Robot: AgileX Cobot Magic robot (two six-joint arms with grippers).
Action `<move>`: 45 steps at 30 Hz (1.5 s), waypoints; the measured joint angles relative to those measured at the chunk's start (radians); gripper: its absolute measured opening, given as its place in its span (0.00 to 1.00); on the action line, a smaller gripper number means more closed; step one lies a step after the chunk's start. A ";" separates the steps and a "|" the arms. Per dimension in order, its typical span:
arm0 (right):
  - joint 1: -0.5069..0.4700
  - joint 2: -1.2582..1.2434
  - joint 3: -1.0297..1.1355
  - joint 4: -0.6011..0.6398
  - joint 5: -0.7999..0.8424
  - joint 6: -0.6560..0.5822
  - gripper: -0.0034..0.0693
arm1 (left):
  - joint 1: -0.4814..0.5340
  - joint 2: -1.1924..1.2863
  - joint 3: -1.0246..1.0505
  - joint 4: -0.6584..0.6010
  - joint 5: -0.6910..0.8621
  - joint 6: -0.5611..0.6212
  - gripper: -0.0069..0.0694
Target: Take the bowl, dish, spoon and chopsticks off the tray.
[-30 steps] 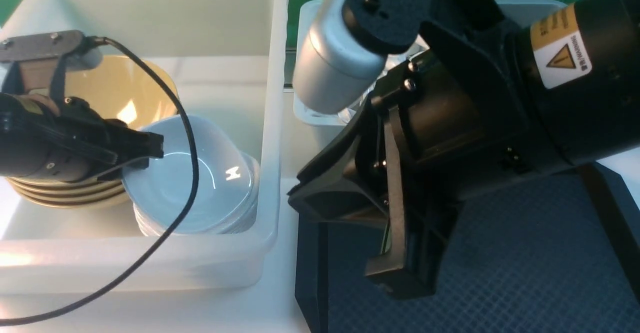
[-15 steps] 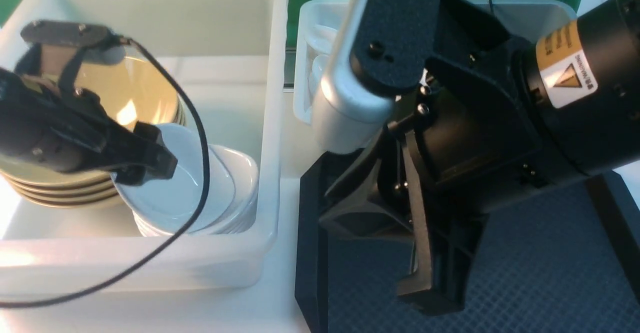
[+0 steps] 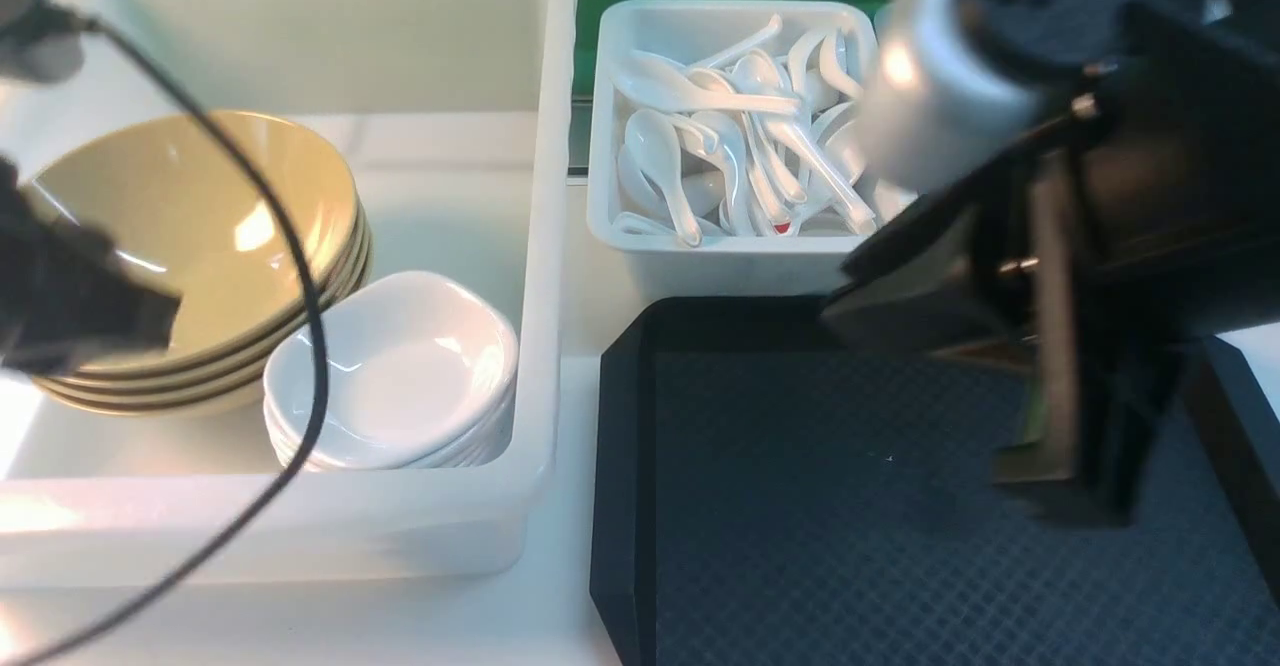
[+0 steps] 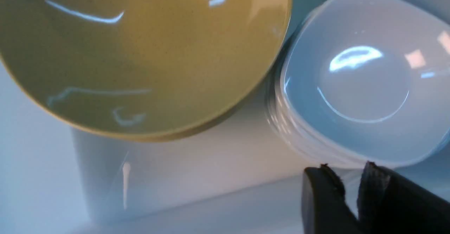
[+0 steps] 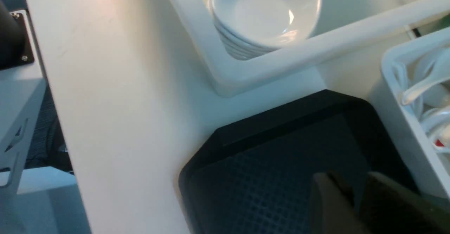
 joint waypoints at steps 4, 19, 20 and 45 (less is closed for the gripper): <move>0.000 -0.107 0.076 -0.067 -0.038 0.073 0.28 | 0.000 -0.202 0.127 0.025 -0.044 -0.002 0.09; 0.000 -0.645 0.694 -0.085 -0.776 0.162 0.28 | 0.000 -0.909 0.546 0.025 -0.244 -0.071 0.08; 0.000 -0.656 0.714 -0.085 -0.810 0.165 0.28 | 0.000 -0.911 0.553 0.024 -0.252 -0.073 0.08; 0.000 -0.686 0.769 -0.085 -0.879 0.096 0.30 | 0.000 -0.915 0.580 0.018 -0.283 -0.081 0.08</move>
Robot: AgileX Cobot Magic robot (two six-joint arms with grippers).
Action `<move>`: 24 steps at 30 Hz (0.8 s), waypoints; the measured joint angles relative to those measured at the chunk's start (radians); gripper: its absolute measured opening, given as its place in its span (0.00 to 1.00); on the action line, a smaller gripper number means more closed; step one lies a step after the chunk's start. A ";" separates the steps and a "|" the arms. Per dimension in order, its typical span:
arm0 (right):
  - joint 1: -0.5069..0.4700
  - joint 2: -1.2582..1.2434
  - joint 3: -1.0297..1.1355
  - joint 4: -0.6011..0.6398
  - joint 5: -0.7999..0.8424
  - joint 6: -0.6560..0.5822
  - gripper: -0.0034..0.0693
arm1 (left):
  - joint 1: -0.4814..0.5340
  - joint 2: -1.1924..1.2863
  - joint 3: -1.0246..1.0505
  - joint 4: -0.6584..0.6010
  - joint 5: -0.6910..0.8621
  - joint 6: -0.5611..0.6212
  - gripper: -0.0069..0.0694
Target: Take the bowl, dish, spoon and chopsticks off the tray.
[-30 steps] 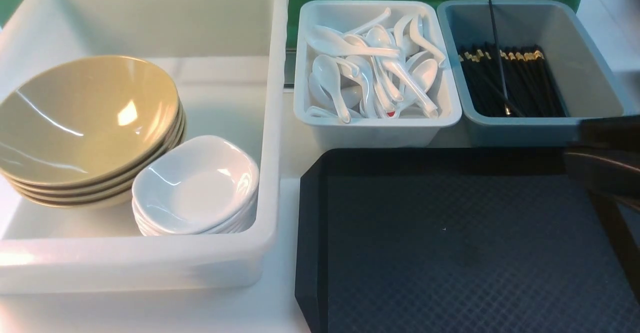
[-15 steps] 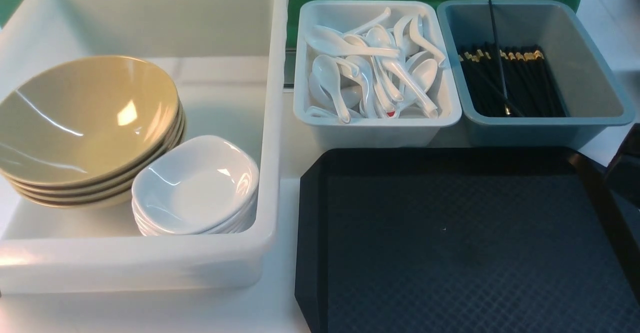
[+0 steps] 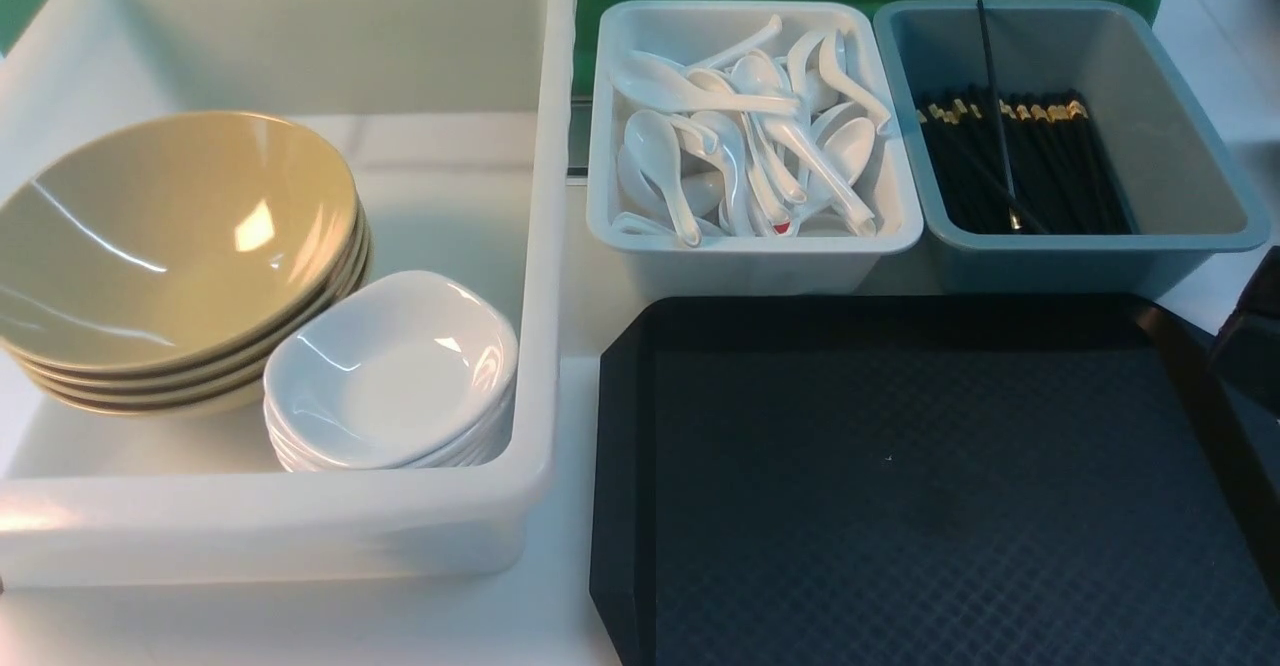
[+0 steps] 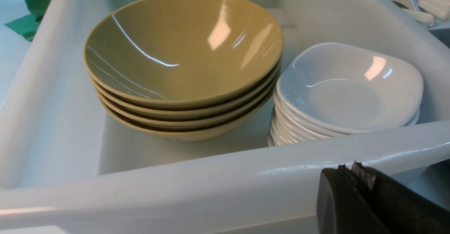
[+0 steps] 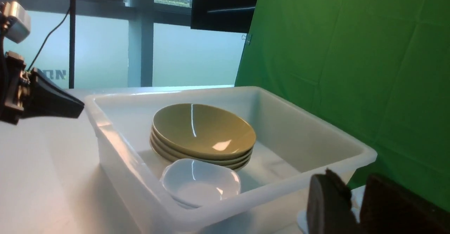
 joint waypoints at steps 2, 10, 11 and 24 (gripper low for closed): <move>-0.005 -0.024 0.021 -0.006 0.001 -0.021 0.27 | 0.000 0.000 0.000 0.000 0.000 0.000 0.08; -0.317 -0.205 0.224 -0.016 -0.012 -0.017 0.09 | 0.000 0.000 0.001 -0.004 0.000 0.000 0.08; -0.369 -0.225 0.250 -0.017 -0.011 -0.005 0.09 | 0.000 0.000 0.001 -0.004 0.000 0.000 0.08; -0.955 -0.498 0.639 -0.019 0.063 0.210 0.09 | 0.000 0.000 0.001 -0.004 0.000 0.000 0.08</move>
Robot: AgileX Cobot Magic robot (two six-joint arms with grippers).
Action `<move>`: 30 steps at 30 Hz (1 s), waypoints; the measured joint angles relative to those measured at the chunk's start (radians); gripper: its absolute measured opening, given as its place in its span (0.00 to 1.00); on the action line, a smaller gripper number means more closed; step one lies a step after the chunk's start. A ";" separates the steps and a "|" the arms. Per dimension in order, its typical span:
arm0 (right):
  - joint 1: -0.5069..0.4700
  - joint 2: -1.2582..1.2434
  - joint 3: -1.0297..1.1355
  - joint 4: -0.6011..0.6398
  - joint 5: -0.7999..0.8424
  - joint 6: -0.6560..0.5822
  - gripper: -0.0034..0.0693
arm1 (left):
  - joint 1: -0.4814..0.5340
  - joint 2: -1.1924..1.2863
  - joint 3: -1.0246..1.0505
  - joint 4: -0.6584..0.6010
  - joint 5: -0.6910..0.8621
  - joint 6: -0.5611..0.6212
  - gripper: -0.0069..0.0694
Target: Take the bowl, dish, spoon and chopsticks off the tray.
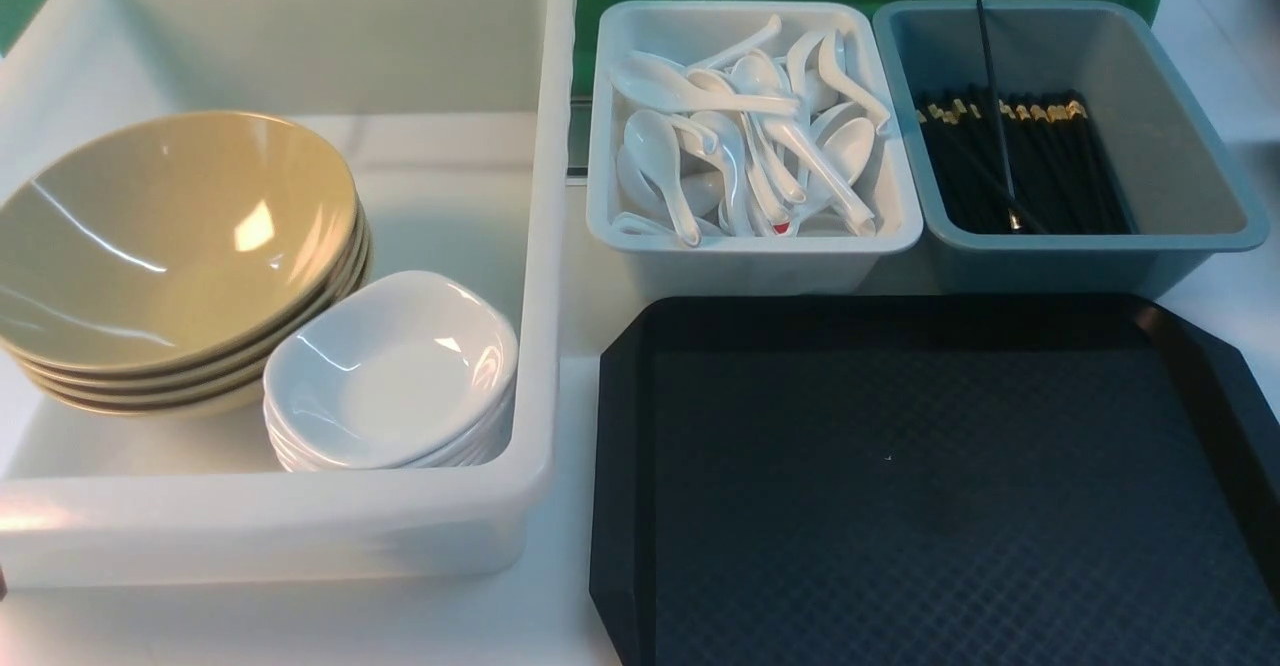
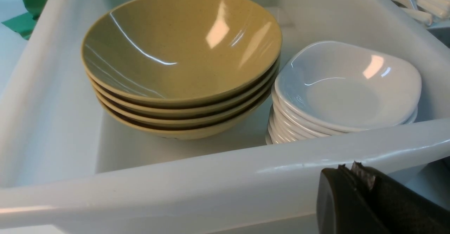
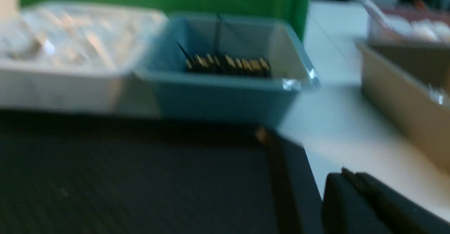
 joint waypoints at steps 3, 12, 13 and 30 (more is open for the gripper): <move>-0.016 -0.003 0.012 0.000 0.044 0.020 0.09 | 0.000 0.000 0.001 0.000 0.000 0.000 0.08; -0.003 -0.005 0.011 0.000 0.086 0.039 0.09 | 0.000 0.000 0.001 -0.003 0.000 0.000 0.08; -0.003 -0.005 0.011 0.000 0.086 0.040 0.09 | 0.000 0.000 0.001 -0.004 0.000 0.000 0.08; -0.003 -0.005 0.011 0.000 0.086 0.045 0.10 | 0.000 0.000 0.001 -0.004 0.000 0.000 0.08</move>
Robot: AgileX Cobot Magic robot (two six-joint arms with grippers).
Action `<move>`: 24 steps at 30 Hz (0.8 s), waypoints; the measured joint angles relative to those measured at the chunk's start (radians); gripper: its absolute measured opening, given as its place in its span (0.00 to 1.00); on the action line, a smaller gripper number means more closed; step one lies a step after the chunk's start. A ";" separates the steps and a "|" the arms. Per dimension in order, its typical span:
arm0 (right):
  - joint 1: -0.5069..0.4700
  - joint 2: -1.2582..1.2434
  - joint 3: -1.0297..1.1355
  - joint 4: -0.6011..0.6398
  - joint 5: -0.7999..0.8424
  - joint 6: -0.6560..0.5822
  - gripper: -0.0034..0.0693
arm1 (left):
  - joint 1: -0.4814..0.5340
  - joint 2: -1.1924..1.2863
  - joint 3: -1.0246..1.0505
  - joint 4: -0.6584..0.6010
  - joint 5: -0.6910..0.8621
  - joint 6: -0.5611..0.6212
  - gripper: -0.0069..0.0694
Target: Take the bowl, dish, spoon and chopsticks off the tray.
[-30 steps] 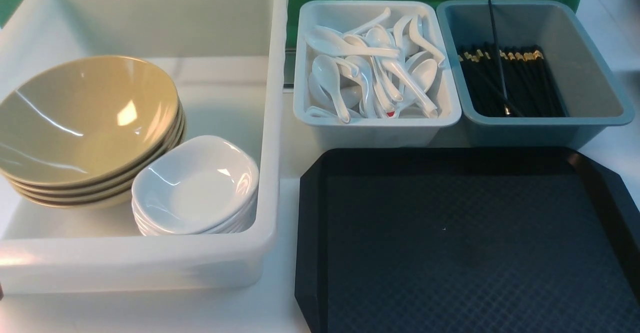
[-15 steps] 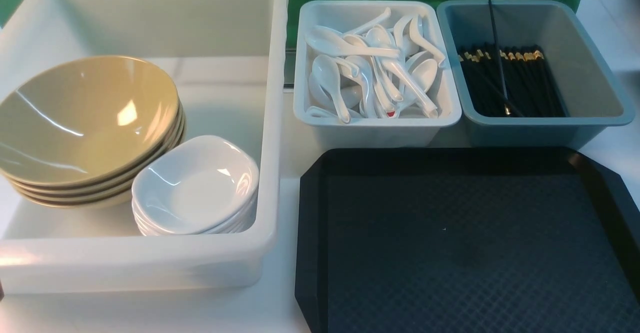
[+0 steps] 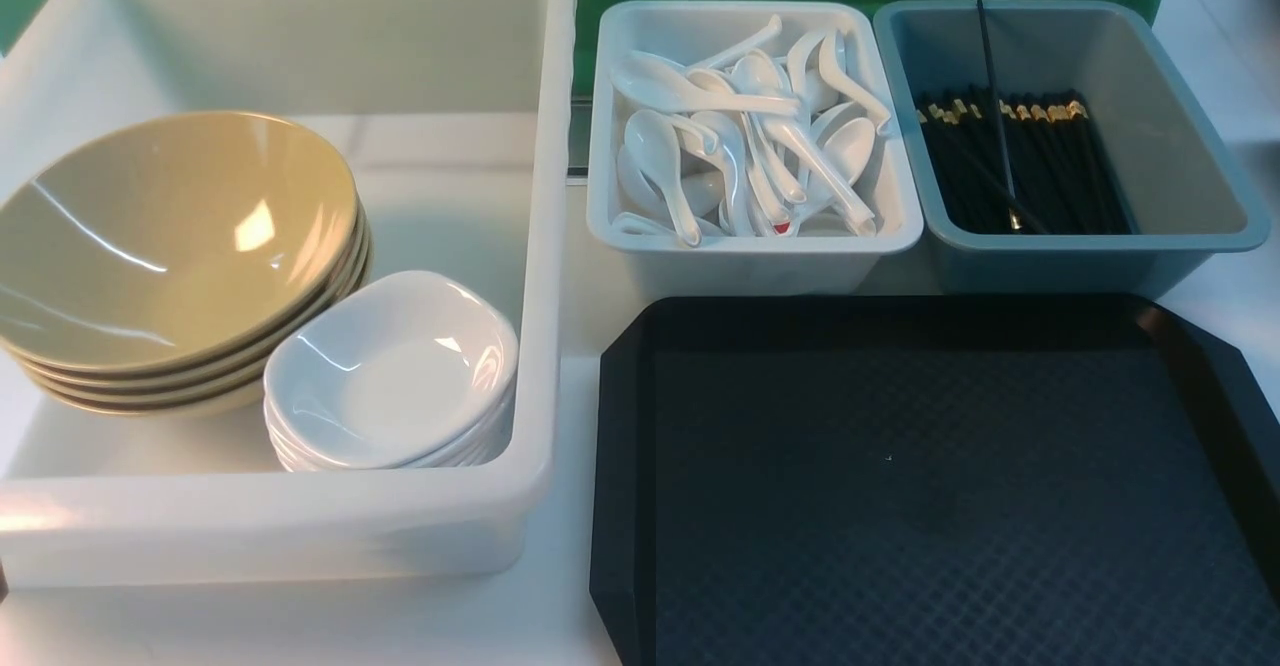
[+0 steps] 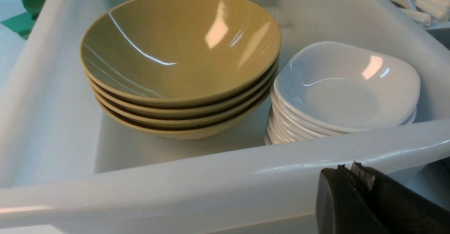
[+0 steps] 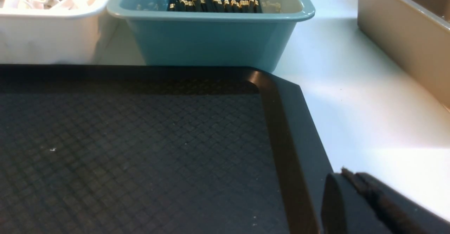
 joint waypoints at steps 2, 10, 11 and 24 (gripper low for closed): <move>0.000 0.000 0.000 0.000 0.000 0.000 0.10 | 0.000 0.000 0.000 0.000 0.000 0.000 0.08; 0.000 0.000 0.000 0.000 0.000 0.000 0.11 | 0.000 -0.002 0.031 -0.002 -0.067 0.000 0.08; 0.000 0.000 0.000 0.000 0.000 0.000 0.11 | 0.004 -0.006 0.061 -0.002 -0.125 0.000 0.08; 0.000 0.000 0.000 0.000 0.000 0.000 0.12 | 0.161 -0.095 0.460 -0.002 -0.637 0.000 0.08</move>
